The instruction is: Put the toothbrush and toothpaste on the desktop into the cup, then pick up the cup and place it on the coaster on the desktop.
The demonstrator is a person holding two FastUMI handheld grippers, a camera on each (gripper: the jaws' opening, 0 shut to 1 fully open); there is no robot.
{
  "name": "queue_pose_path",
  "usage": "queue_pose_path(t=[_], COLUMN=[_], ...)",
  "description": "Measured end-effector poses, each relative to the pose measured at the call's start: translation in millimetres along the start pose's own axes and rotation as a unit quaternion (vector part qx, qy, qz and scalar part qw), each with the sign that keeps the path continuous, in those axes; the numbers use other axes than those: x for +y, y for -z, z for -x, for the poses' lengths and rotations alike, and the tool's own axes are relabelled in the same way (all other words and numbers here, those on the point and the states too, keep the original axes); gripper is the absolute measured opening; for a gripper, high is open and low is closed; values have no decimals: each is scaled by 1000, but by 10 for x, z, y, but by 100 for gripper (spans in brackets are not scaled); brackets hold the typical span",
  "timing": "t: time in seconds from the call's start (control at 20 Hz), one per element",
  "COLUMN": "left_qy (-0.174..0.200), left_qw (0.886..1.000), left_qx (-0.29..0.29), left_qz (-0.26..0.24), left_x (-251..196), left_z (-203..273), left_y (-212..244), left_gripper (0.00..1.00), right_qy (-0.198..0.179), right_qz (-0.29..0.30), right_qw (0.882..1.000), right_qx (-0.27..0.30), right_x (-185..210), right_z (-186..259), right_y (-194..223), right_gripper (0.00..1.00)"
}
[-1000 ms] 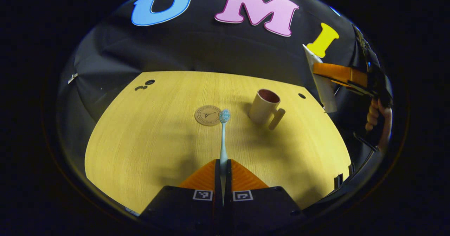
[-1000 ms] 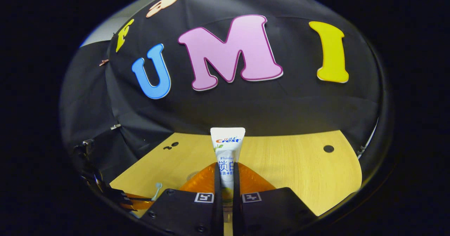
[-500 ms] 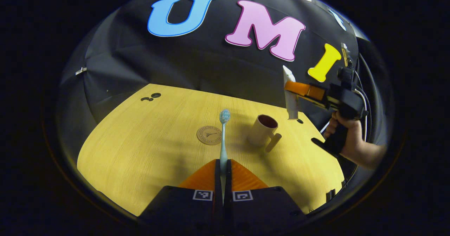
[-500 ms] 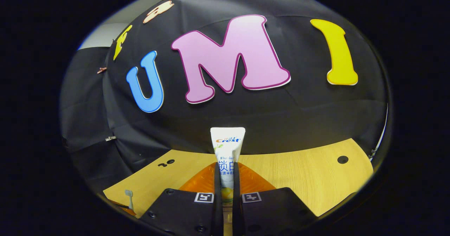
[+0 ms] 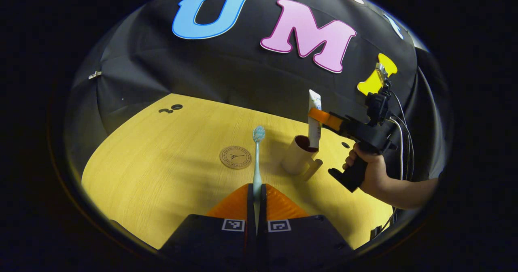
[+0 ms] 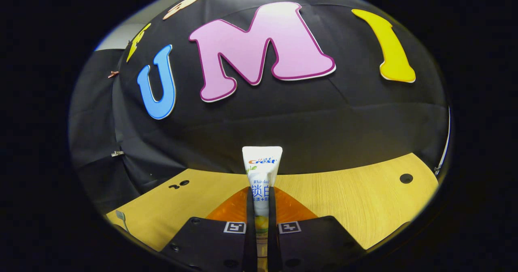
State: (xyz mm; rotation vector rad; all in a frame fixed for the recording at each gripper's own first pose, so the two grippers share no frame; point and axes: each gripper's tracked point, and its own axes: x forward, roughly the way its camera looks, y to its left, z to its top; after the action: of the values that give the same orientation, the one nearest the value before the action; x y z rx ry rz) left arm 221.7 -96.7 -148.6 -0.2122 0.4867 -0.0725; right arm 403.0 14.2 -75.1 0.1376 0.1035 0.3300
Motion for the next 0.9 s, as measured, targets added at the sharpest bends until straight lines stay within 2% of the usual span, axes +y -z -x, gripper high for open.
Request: queue_pose_path(t=[0.3, 0.55, 0.65, 0.7, 0.8, 0.9], left_qy=[6, 6, 6, 7, 9, 14], left_qw=[1000, 1000, 1000, 1000, 1000, 1000], left_qx=[3, 4, 4, 4, 1, -5], left_qz=[6, 18, 18, 17, 15, 15], left_x=[-91, -82, -85, -87, -131, -200], left_z=[-53, -52, -52, -50, -79, -110], left_y=[53, 93, 93, 92, 79, 20], left_gripper=[7, 7, 6, 6, 6, 7], right_qy=[-5, -5, -7, -10, -18, -23], right_qz=[15, 4, 7, 8, 3, 0], right_qw=[1000, 1000, 1000, 1000, 999, 999], right_qx=[-3, 15, 16, 25, 37, 42], right_x=[33, -5, 15, 25, 49, 47], right_z=[-89, -93, -69, -56, 0, 89], right_y=[148, 387, 437, 481, 545, 552], right_gripper=[14, 22, 19, 22, 45, 59])
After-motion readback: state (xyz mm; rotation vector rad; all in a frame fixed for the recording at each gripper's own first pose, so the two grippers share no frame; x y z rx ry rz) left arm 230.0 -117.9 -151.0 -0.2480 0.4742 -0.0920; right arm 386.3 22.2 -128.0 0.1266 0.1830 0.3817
